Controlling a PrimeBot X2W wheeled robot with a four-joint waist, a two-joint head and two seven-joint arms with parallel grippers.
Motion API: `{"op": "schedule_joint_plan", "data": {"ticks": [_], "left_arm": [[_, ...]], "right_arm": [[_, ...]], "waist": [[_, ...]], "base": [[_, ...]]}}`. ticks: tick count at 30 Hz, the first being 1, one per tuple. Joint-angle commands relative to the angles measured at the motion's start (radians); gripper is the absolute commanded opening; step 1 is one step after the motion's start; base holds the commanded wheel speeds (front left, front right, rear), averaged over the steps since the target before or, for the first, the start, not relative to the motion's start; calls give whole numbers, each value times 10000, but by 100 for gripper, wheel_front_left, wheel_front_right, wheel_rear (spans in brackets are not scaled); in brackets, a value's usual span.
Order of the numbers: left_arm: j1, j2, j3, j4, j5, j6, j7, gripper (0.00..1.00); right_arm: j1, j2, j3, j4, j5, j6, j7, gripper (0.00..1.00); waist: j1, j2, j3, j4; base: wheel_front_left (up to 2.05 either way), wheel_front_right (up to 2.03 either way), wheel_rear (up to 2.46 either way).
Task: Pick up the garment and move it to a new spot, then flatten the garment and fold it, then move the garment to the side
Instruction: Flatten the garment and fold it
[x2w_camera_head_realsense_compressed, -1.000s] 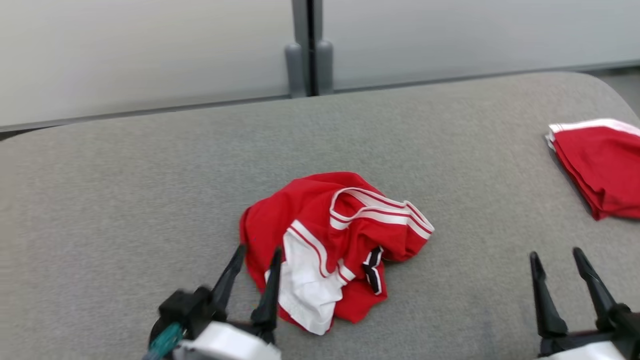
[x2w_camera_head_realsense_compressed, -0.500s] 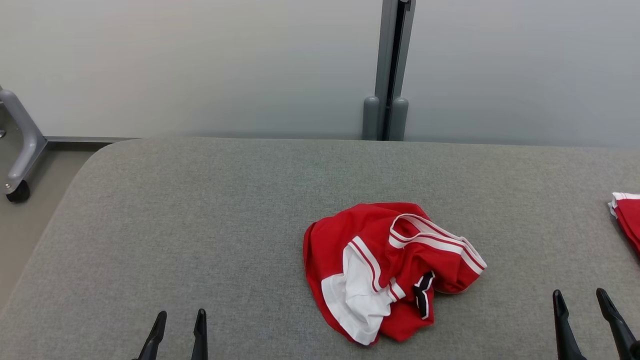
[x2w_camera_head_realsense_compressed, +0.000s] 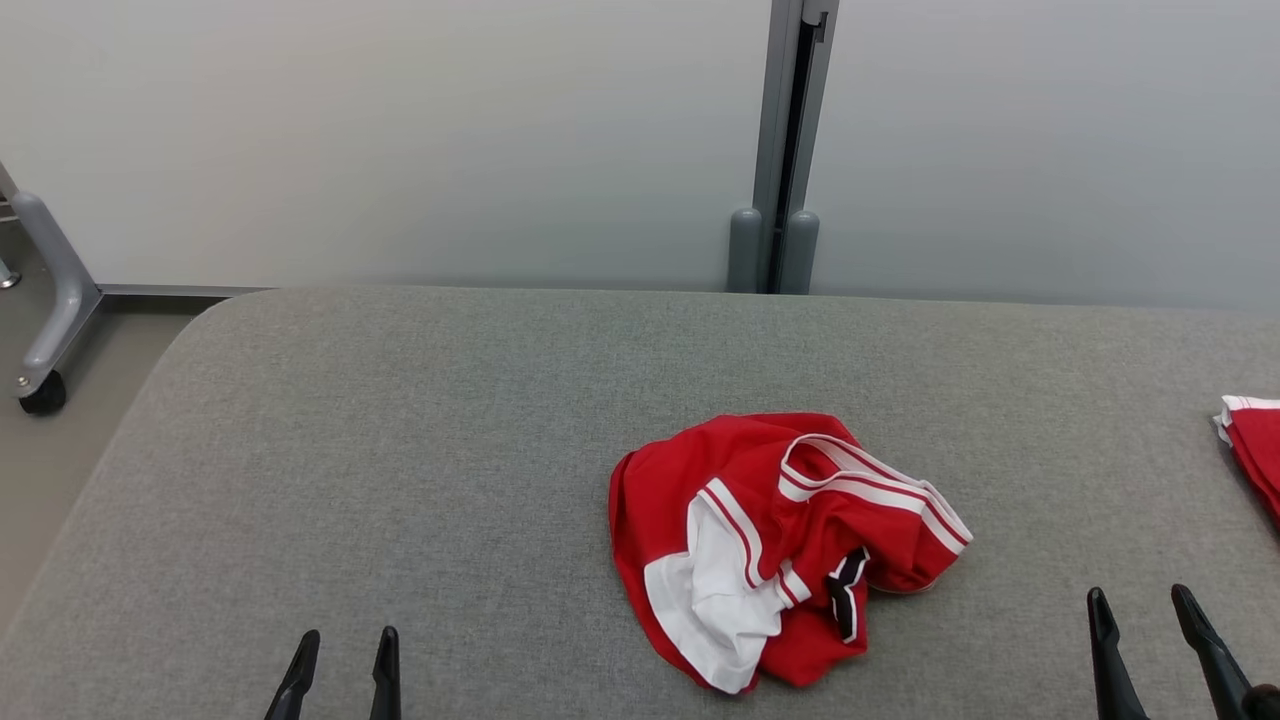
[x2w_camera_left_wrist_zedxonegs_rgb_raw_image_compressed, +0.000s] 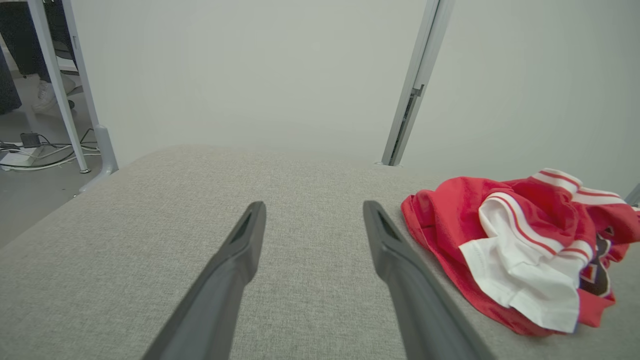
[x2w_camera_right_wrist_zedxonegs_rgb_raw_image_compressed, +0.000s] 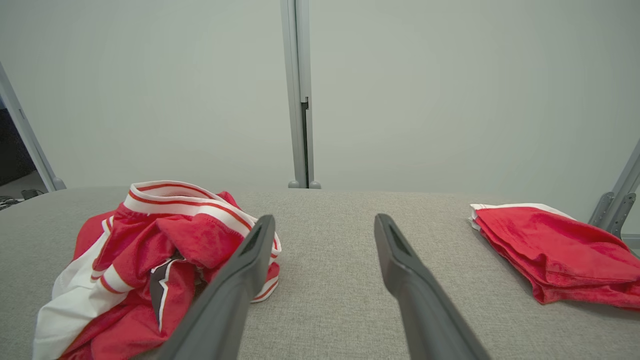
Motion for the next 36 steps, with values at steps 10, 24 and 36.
{"op": "schedule_joint_plan", "data": {"ticks": [10, 24, 36], "left_arm": [[-194, -61, 166, 52, 223, -300, -42, 100], [-1326, -73, -1942, -157, 19, -532, 5, 100], [-4497, -63, -5359, 1924, -1189, -315, 1117, 100]], "right_arm": [[-85, -33, 115, 46, 2, -3, -49, 100], [-345, -36, 289, 93, -62, -3, -49, 100], [-998, -39, 698, 136, -64, -3, -49, 100]], "waist": [[0, 0, 149, -94], [0, 0, 344, -620], [0, 0, 1319, -1935]], "base": [[0, 0, 0], [0, 0, 0], [0, 0, 0]]}}
